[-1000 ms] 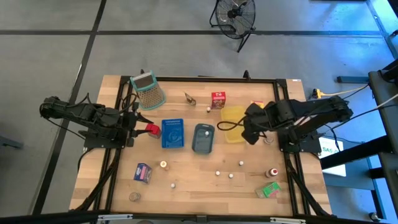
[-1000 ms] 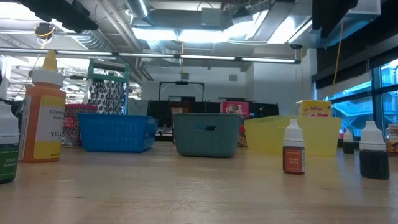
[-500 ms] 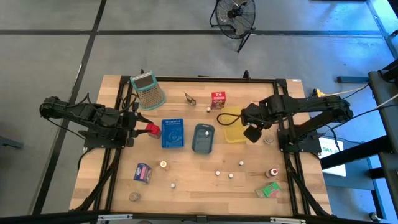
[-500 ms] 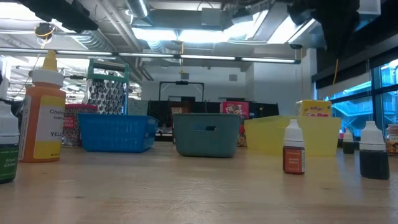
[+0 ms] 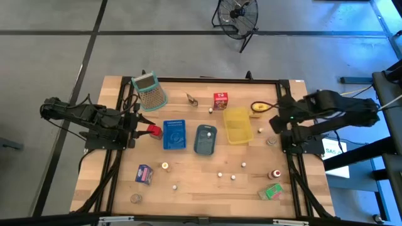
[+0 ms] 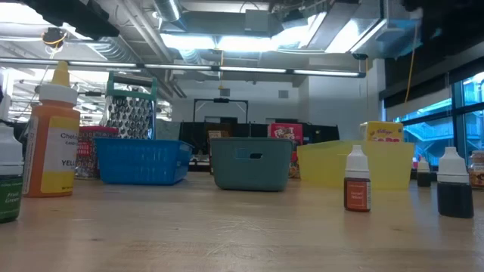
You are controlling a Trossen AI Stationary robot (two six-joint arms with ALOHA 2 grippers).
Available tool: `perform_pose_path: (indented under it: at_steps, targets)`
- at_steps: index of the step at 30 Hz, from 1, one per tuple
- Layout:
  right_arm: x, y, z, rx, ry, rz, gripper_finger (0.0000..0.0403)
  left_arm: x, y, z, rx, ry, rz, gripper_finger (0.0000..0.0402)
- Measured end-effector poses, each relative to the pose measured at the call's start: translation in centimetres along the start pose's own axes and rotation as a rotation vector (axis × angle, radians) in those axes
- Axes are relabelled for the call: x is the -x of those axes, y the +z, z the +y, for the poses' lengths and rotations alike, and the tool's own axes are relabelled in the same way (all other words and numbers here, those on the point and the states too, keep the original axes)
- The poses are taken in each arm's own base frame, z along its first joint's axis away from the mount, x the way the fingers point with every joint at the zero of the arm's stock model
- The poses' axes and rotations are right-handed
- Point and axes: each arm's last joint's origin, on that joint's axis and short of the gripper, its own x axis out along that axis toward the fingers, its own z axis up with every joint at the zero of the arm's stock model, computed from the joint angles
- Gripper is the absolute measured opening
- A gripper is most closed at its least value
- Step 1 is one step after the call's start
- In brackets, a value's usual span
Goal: Pick & Place Kitchen Items
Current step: Put the small black food coloring into the green bin
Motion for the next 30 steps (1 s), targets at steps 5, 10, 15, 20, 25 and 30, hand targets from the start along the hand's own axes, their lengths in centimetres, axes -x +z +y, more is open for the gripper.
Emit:
perform_pose_path:
  at_steps: [5, 10, 15, 20, 25, 30]
  targets:
    - [-2.8, -1.2, -0.5, -0.011, 0.080, -0.009, 0.0311, 0.0, 0.0, 0.0, 0.000, 0.000, 0.000, 0.0149]
    - [-5.7, -2.2, -0.6, 0.041, 0.026, 0.042, 0.0311, 0.0, 0.0, 0.0, 0.000, 0.000, 0.000, 0.0149]
    - [-7.1, -2.6, -0.4, 0.047, -0.002, 0.074, 0.0311, 0.0, 0.0, 0.0, 0.000, 0.000, 0.000, 0.0149]
    - [-7.2, -2.1, 0.5, 0.073, 0.081, 0.031, 0.0311, 0.0, 0.0, 0.0, 0.000, 0.001, 0.000, 0.0149]
    - [-7.1, -1.6, 1.4, 0.135, 0.165, -0.028, 0.0311, 0.0, 0.0, 0.0, 0.000, 0.000, 0.000, 0.0149]
    - [-7.3, -1.5, 1.5, 0.159, 0.146, -0.031, 0.0310, 0.0, 0.0, 0.0, 0.000, 0.000, 0.000, 0.0149]
